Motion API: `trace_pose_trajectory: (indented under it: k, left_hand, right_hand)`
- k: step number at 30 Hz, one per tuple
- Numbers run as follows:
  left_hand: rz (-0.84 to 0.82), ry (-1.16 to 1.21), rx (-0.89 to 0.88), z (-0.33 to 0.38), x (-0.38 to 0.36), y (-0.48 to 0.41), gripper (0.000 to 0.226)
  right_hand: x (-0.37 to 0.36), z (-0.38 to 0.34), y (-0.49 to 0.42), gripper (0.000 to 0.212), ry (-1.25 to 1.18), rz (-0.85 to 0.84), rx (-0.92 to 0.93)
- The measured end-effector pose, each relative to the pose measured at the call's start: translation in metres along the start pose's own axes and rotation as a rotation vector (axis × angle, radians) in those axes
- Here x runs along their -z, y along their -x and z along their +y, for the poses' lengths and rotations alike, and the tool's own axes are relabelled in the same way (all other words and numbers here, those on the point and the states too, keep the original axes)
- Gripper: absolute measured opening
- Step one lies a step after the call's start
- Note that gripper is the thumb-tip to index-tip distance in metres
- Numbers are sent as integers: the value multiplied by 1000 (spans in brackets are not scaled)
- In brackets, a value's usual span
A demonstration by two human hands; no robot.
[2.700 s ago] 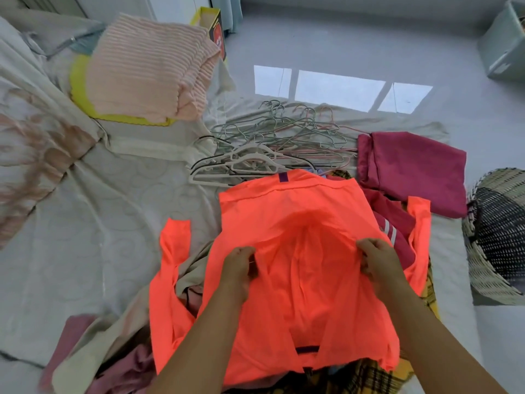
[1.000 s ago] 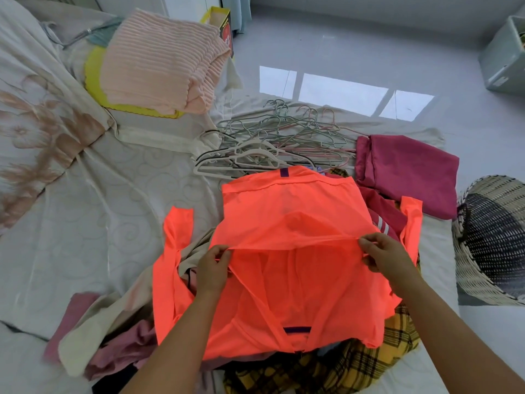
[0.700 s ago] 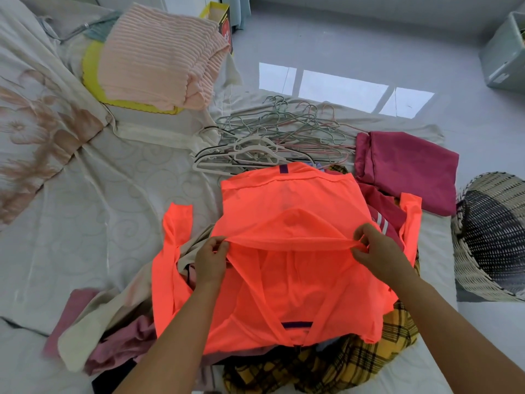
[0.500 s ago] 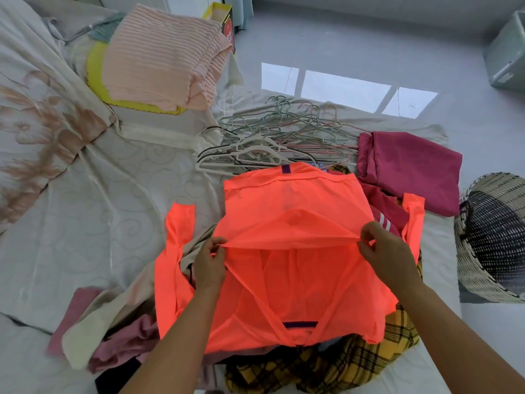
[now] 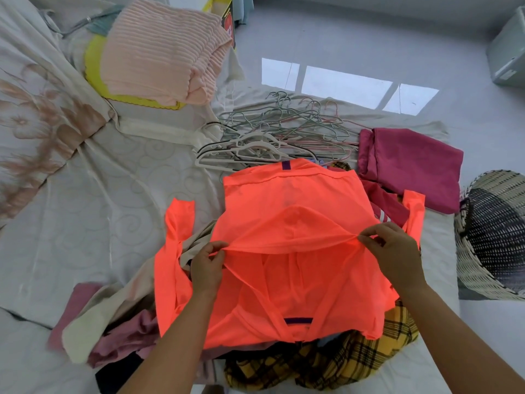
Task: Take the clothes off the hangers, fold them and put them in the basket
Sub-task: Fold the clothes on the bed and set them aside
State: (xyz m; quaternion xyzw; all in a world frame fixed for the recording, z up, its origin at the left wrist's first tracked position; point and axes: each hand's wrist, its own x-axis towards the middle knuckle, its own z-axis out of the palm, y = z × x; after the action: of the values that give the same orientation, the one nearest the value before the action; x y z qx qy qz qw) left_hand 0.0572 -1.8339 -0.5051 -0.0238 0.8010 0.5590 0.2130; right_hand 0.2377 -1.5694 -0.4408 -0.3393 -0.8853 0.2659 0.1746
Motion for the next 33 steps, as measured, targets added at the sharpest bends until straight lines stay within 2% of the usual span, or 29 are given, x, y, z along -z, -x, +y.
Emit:
trace_pose_trajectory:
  k: [4,8,10,12,15,16,18,19,21,22,24,25,26,28,29,31,33]
  left_hand:
    - [22,8,-3,0,1,1,23]
    - [-27,-36,-25,-4,3,9,16]
    - [-71,-108,-31,-10,5,15,18]
    - [-125,-189,-23,-20,7,18,34]
    - [-125,-311,5,-29,9,19,36]
    - [-88,-345,-20,-29,9,19,30]
    - [-21,-430,-178,-25,5,21,22]
    - [-40,-479,-289,-22,1,22,31]
    - [-194,-604,-484,-26,-8,24,52]
    - [-273,-696,-518,-29,-11,27,58]
    - [-379,-834,-484,-36,-11,31,63]
    - [-370,-821,-463,-41,-8,32,63]
    - [-304,-754,-449,-41,-3,33,60]
    - [-95,-572,-335,-40,12,29,53]
    - [25,-509,-256,-42,21,26,51]
    - [221,-527,-21,-46,43,16,47]
    - [290,-560,318,-60,65,5,54]
  right_hand:
    - [6,6,5,4,31,117,173]
    - [9,24,20,33,69,52,231]
    - [8,31,28,26,132,10,222]
    - [4,39,35,9,215,-61,161]
    - [1,40,40,18,215,-91,24]
    - [-2,36,40,30,208,-71,19]
    - [-10,22,38,48,233,-75,62]
    - [-16,15,37,51,259,-107,101]
    - [-28,9,40,62,346,-250,165]
    - [-34,9,44,74,394,-348,180]
    - [-40,14,49,101,433,-506,140]
    - [-40,13,50,101,430,-507,117]
    - [-39,11,50,91,441,-513,102]
    - [-39,4,49,76,440,-488,69]
    - [-41,5,49,79,435,-496,69]
    - [-48,6,50,92,404,-471,67]
    - [-54,-1,47,93,335,-408,60]
